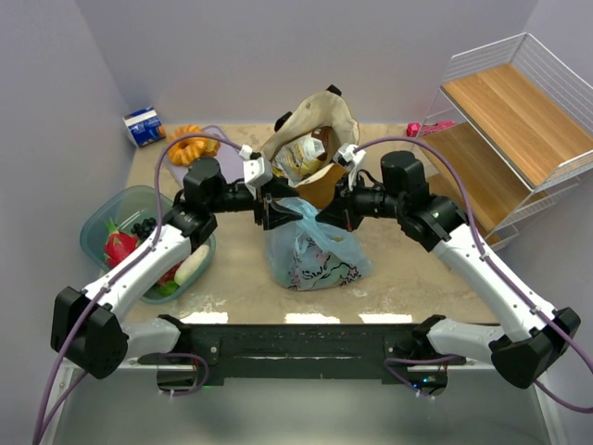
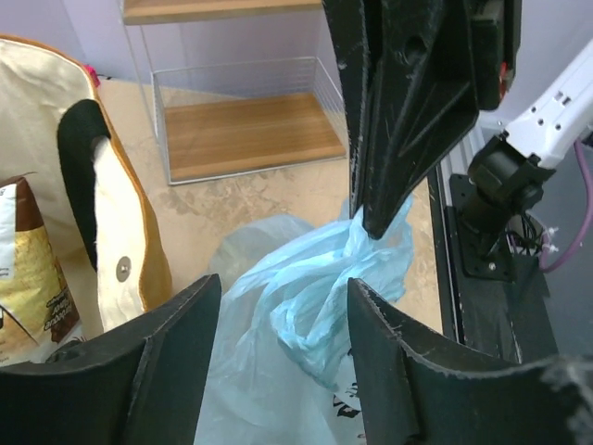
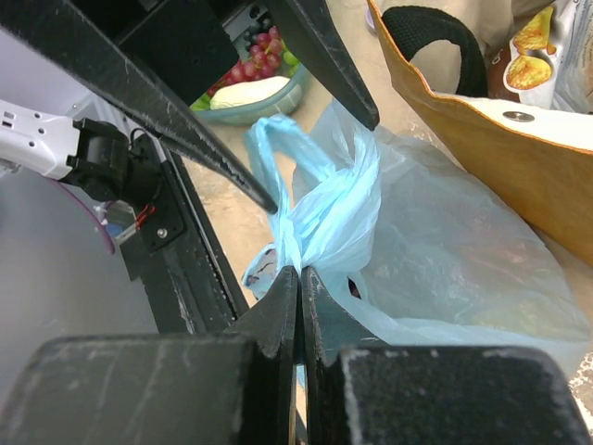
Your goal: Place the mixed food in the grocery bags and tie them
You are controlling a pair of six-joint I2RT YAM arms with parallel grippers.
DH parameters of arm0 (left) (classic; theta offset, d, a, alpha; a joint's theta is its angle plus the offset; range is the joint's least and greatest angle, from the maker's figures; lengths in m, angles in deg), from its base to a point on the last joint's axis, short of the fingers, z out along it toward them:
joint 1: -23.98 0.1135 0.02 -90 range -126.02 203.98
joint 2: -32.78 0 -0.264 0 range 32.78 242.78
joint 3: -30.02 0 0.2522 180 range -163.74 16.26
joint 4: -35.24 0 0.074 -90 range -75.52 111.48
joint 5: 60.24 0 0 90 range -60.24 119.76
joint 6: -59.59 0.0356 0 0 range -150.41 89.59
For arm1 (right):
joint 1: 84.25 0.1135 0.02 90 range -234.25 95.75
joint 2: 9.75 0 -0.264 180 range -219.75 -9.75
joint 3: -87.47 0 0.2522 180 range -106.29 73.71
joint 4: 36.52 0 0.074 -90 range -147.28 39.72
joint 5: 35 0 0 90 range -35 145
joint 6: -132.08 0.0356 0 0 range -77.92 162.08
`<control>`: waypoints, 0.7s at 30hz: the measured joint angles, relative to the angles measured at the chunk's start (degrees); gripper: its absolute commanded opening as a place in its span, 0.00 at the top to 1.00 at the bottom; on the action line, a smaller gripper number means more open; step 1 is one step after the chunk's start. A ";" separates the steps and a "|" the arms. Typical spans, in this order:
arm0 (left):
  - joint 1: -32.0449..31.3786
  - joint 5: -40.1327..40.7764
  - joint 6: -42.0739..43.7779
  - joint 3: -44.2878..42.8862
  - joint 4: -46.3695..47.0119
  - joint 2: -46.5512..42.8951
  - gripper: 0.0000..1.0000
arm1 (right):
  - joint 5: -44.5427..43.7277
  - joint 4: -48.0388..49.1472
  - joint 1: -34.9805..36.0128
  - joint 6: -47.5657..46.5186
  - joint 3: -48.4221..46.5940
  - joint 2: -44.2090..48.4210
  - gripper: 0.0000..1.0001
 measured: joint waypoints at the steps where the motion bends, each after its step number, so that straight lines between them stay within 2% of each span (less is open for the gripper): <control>1: 0.00 -0.48 0.55 0.00 -0.22 0.07 0.32 | 0.17 0.02 0.00 0.09 0.00 -0.02 1.00; 10: 0.00 -3.85 5.79 -0.28 -3.52 0.22 0.23 | 2.16 0.04 -0.17 0.13 0.00 -0.94 1.00; 12: 0.00 -4.90 6.51 -1.14 -4.74 0.57 0.15 | 2.80 0.02 -0.33 0.13 0.00 -1.16 1.00; 16: -0.07 -7.61 8.72 -4.42 -8.83 2.32 0.11 | 3.04 0.00 -0.68 0.13 0.00 -1.42 1.00; 18: -0.24 -8.37 9.53 -5.70 -11.37 3.08 0.02 | 3.17 0.00 -0.87 0.13 -0.02 -1.42 1.00; 21: -1.07 -8.57 11.13 -7.15 -15.39 3.87 0.00 | 3.21 -0.04 -0.92 0.13 -0.02 -1.42 1.00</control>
